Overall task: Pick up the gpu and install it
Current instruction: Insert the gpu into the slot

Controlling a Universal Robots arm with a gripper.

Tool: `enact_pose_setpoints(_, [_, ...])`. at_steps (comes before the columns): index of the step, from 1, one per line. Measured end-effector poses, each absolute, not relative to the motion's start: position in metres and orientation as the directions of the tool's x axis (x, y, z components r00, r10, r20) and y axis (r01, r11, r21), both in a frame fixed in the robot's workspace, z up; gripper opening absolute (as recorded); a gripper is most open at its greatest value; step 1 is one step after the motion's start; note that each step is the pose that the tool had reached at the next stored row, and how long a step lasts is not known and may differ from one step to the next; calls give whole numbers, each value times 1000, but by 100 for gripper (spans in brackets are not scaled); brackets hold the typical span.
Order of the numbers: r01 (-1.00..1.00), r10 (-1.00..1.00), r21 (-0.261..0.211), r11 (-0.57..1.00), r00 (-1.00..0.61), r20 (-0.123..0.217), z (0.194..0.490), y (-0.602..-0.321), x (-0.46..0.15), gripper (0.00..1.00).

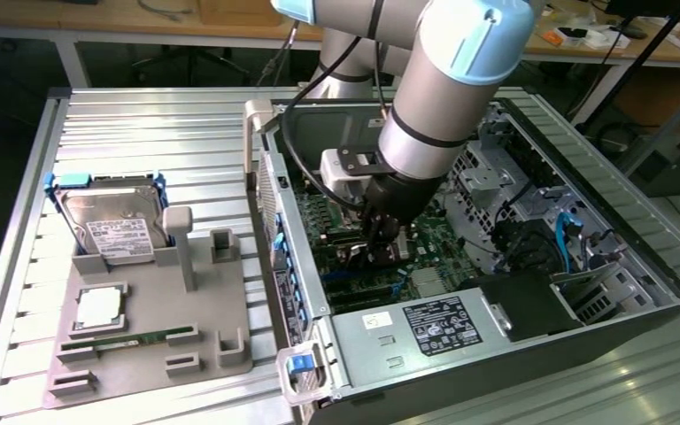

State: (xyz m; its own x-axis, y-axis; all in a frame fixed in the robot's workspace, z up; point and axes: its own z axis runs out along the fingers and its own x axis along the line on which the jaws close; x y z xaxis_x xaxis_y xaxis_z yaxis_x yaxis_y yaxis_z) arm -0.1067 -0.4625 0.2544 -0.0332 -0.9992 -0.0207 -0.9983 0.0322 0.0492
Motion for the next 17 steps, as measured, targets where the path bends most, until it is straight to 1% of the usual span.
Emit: enact_pose_setpoints(17, [-998,-999,59,32,-34,-20,254,-462,-99,27])
